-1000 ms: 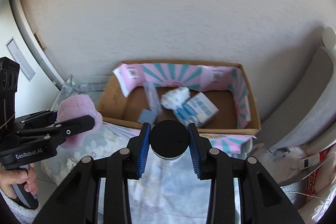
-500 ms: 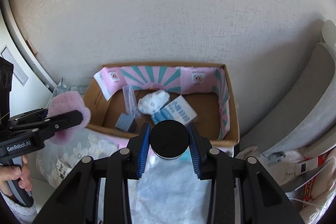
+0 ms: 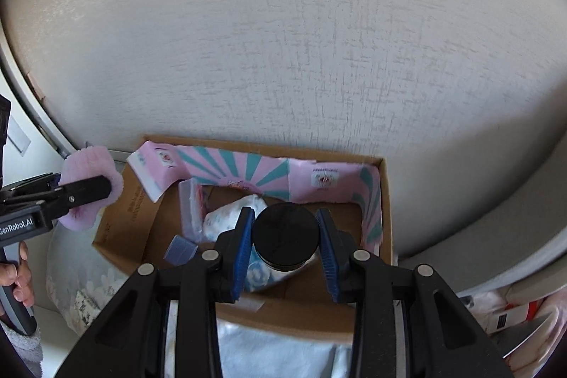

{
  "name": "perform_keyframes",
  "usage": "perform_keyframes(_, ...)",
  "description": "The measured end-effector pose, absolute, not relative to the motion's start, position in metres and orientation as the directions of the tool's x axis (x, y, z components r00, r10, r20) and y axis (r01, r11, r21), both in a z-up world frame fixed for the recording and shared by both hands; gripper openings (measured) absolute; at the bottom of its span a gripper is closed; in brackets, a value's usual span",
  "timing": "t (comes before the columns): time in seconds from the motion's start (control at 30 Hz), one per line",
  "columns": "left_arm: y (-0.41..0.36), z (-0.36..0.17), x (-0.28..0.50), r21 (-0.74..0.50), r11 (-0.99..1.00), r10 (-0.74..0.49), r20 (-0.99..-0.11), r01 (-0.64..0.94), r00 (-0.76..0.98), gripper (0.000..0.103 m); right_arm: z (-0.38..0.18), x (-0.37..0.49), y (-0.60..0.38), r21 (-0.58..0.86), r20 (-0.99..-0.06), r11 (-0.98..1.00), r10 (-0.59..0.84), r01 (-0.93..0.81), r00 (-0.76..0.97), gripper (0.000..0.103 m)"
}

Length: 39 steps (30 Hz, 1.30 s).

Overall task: Organize objects
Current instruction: 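Carry the pink pouch and black jar up over the cardboard box, then open both tools to drop the pouch and jar into the box, then withdraw both tools and move toward the beige jar and tissue pack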

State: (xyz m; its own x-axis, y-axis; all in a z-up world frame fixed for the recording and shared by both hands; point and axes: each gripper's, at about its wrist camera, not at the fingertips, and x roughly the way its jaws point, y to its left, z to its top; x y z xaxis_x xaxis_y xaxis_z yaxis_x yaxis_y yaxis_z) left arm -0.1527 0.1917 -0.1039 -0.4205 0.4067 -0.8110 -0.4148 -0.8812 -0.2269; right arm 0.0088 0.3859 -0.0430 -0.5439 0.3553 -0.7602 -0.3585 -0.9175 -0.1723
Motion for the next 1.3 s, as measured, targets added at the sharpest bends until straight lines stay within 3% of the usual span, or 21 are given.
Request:
perform_keyframes(0.5, 0.204, -0.158, -0.18, -0.209, -0.902, 0.35, -0.866, -0.378, -0.356, 0.042, -0.088, -0.032, 0.435, -0.145, -0.838, -0.907, 0.325, -0.395, -0.438, 0.033)
perform_keyframes(0.7, 0.204, -0.162, -0.179, -0.235, -0.901, 0.363, -0.868, -0.364, -0.339, 0.042, -0.095, -0.036, 0.439, -0.134, -0.85, -0.913, 0.306, -0.385, -0.429, 0.033)
perform_keyframes(0.8, 0.21, -0.159, -0.178, -0.188, -0.906, 0.33, -0.876, -0.38, -0.353, 0.044, -0.094, -0.038, 0.441, -0.127, -0.854, -0.915, 0.297, -0.383, -0.427, 0.033)
perform_keyframes(0.87, 0.214, -0.158, -0.178, -0.165, -0.909, 0.309, -0.883, -0.382, -0.353, 0.06, -0.094, -0.04, 0.443, -0.111, -0.869, -0.917, 0.276, -0.382, -0.41, 0.033)
perform_keyframes(0.9, 0.215, -0.157, -0.178, -0.164, -0.909, 0.307, -0.885, -0.382, -0.351, 0.092, -0.095, -0.041, 0.445, -0.104, -0.875, -0.915, 0.27, -0.39, -0.402, 0.033)
perform_keyframes(0.93, 0.216, -0.155, -0.177, -0.161, -0.91, 0.307, -0.881, -0.382, -0.36, 0.103, -0.095, -0.042, 0.446, -0.097, -0.881, -0.911, 0.265, -0.4, -0.391, 0.033)
perform_keyframes(0.97, 0.217, -0.155, -0.176, -0.165, -0.907, 0.314, -0.877, -0.386, -0.363, 0.103, -0.096, -0.044, 0.448, -0.088, -0.891, -0.91, 0.254, -0.406, -0.376, 0.042)
perform_keyframes(1.1, 0.223, -0.154, -0.176, -0.189, -0.898, 0.338, -0.875, -0.397, -0.347, 0.103, -0.089, -0.047, 0.448, -0.077, -0.883, -0.908, 0.254, -0.412, -0.395, 0.098)
perform_keyframes(1.13, 0.224, -0.155, -0.175, -0.181, -0.899, 0.333, -0.875, -0.4, -0.352, 0.103, -0.088, -0.047, 0.446, -0.079, -0.885, -0.909, 0.253, -0.41, -0.39, 0.102)
perform_keyframes(1.3, 0.23, -0.157, -0.174, -0.18, -0.896, 0.334, -0.876, -0.406, -0.349, 0.103, -0.079, -0.045, 0.441, -0.09, -0.877, -0.905, 0.269, -0.415, -0.398, 0.102)
